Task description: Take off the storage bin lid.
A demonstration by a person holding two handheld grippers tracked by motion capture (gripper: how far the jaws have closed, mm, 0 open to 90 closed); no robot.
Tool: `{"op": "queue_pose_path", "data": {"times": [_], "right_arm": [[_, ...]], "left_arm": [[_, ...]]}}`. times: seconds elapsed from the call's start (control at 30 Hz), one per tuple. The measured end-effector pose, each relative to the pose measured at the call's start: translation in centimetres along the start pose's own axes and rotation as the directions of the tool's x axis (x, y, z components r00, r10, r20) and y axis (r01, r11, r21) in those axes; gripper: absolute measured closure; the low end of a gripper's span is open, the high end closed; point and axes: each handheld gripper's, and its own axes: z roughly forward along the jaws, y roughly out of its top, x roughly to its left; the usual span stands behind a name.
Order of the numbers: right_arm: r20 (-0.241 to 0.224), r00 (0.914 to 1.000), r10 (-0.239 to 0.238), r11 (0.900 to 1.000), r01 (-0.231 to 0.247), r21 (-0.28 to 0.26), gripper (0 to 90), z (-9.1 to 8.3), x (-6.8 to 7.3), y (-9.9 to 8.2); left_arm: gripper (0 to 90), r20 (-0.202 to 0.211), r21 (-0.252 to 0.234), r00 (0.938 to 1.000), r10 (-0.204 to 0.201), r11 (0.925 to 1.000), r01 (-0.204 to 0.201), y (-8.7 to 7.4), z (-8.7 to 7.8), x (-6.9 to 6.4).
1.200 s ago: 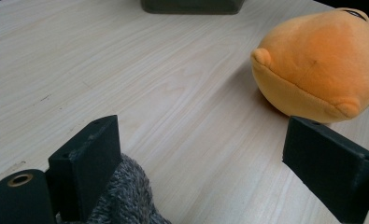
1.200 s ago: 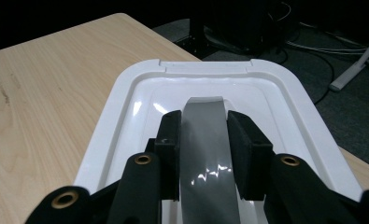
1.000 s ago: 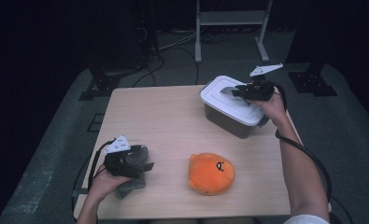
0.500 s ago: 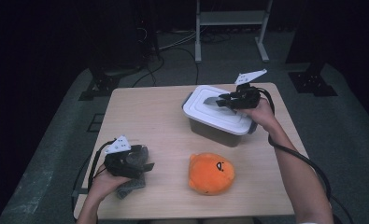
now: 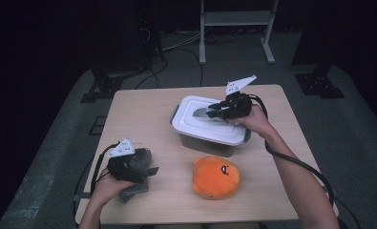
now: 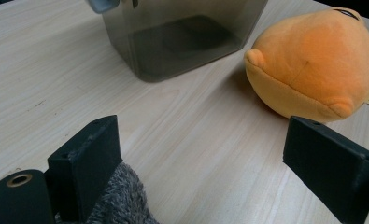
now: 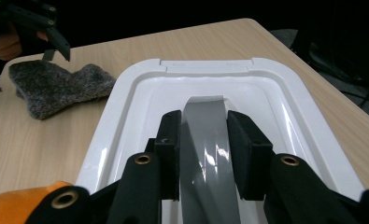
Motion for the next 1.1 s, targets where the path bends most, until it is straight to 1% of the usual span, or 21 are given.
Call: {"op": "queue_pose_path", "data": {"times": [0.33, 0.47, 0.57, 0.77, 0.83, 0.9, 0.93, 1.1], "right_arm": [[-0.032, 0.9994, -0.013, 0.9999, 0.014, 0.003, 65.7, 1.0, 0.6, 0.6], [-0.036, 0.9993, -0.009, 0.9999, 0.010, 0.004, 65.7, 1.3, 0.7, 0.8], [-0.040, 0.9991, -0.016, 0.9999, 0.016, 0.005, 65.7, 1.7, 0.8, 1.0], [-0.045, 0.9988, -0.016, 0.9998, 0.017, 0.008, 65.7, 2.0, 1.0, 1.2], [-0.043, 0.9989, -0.021, 0.9997, 0.021, 0.013, 65.7, 2.0, 1.0, 1.3], [-0.042, 0.9991, -0.013, 0.9998, 0.014, 0.018, 65.7, 2.0, 1.0, 1.4], [-0.046, 0.9989, -0.010, 0.9998, 0.011, 0.016, 65.7, 1.9, 1.0, 1.4], [-0.040, 0.9992, -0.001, 0.9999, 0.000, -0.011, 65.7, 1.1, 1.0, 1.7]], "left_arm": [[10.7, 0.000, -0.003, 1.0000, -0.001, 1.0000, 0.001, 0.0, -0.1, 0.1], [10.6, 0.002, 0.002, 1.0000, 0.002, 1.0000, -0.002, 0.1, -0.1, 0.1], [10.5, 0.002, 0.003, 1.0000, 0.005, 1.0000, -0.005, 0.1, -0.1, 0.1], [10.4, 0.001, -0.009, 1.0000, -0.002, 1.0000, 0.002, 0.1, -0.1, 0.1], [10.4, 0.000, -0.009, 1.0000, -0.002, 1.0000, 0.002, 0.1, -0.2, 0.1], [10.4, -0.003, -0.009, 1.0000, 0.002, 1.0000, -0.002, 0.1, -0.3, 0.2], [10.3, -0.004, -0.013, 1.0000, -0.002, 0.9999, 0.002, 0.1, -0.3, 0.2], [10.3, -0.007, -0.011, 1.0000, -0.006, 0.9999, 0.006, 0.0, -0.4, 0.3]]}}
